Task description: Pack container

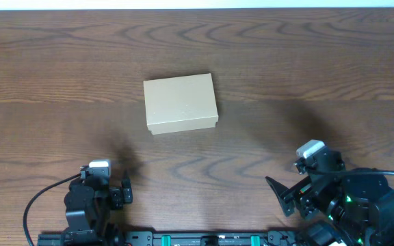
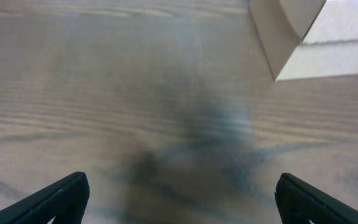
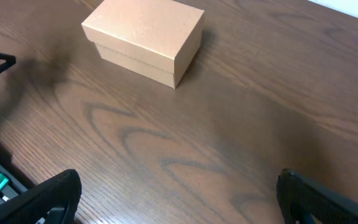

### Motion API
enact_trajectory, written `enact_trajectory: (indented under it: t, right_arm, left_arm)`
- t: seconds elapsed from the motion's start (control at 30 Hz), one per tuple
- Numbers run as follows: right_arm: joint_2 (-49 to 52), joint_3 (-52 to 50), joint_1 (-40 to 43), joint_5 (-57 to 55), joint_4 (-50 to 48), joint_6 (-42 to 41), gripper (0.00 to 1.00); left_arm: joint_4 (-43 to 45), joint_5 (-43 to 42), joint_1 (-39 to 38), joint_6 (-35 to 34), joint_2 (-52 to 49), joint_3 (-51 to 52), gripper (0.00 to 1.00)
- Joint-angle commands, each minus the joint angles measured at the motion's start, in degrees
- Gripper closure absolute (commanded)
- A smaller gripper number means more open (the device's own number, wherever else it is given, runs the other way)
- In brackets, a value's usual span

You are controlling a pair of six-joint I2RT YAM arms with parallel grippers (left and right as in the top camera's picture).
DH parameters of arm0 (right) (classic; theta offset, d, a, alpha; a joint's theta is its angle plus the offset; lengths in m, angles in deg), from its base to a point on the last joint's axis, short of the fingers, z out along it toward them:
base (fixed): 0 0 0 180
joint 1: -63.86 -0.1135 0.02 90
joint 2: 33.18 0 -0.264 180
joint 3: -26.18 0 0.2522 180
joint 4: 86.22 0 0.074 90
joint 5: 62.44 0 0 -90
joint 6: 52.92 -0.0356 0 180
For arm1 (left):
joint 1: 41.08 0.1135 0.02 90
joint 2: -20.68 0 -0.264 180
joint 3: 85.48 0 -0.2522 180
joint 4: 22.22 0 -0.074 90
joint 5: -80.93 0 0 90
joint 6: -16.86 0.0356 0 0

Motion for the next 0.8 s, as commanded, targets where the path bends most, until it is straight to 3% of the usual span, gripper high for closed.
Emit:
enact_trajectory:
  t: [0.0, 0.6, 0.77]
  right_arm:
    - [0.0, -0.1, 0.4, -0.3, 0.1, 0.6, 0.01]
    - [-0.5, -0.2, 1.0, -0.6, 0.0, 0.6, 0.01]
    - [-3.5, -3.6, 5.2, -6.5, -3.6, -0.7, 0.01]
  left_arm:
    - [-1.4, 0.6, -0.3, 1.2, 0.5, 0.2, 0.05]
    - [-4.7, 0.6, -0.3, 1.2, 0.5, 0.2, 0.05]
    - [-4.7, 0.6, -0.3, 1.2, 0.5, 0.2, 0.05]
